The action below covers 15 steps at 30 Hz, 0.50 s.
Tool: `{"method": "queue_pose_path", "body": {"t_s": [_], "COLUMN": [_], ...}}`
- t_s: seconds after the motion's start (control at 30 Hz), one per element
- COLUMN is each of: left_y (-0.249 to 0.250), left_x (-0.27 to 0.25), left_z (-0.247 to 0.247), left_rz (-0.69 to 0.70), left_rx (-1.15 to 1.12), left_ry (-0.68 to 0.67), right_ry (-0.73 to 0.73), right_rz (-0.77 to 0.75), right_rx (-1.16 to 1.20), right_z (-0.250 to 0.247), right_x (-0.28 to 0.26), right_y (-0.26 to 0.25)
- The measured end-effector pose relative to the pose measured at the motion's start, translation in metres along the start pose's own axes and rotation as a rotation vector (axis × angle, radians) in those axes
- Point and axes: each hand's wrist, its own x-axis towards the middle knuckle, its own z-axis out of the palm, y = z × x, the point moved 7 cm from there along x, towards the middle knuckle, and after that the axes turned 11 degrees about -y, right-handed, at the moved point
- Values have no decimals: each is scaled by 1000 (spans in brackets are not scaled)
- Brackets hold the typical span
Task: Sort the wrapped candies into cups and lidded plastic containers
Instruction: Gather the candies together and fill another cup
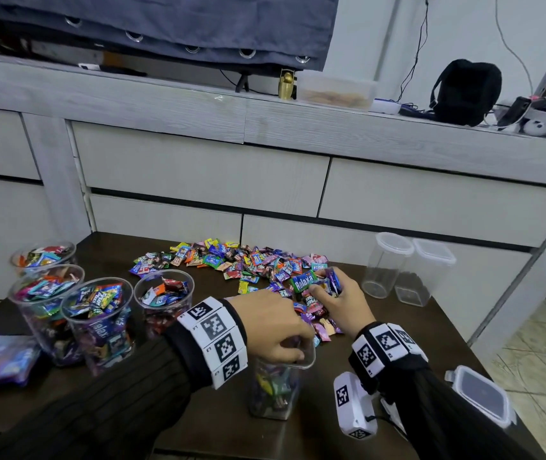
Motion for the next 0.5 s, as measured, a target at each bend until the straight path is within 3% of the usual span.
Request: {"method": "queue_pose_path", "body": {"t_s": [0.13,0.3,0.37,0.5], "left_y": [-1,-20,-30,-37], "left_x": [-7,-35,-43,-42], "left_z": [-10,-12,4,39], "left_rz": [-28,-217,-300,-361], "left_rx": [-41,-377,-540,-873], "left_ry": [128,488,523,432], "right_ry": [17,41,6,-83], "right_rz": [-3,-70,-110,-196], "right_rx": [30,79,73,28], "right_z": [-2,-10,-7,7], "right_x": [2,-2,-6,-20], "right_y": [0,-16,-27,-46]}}
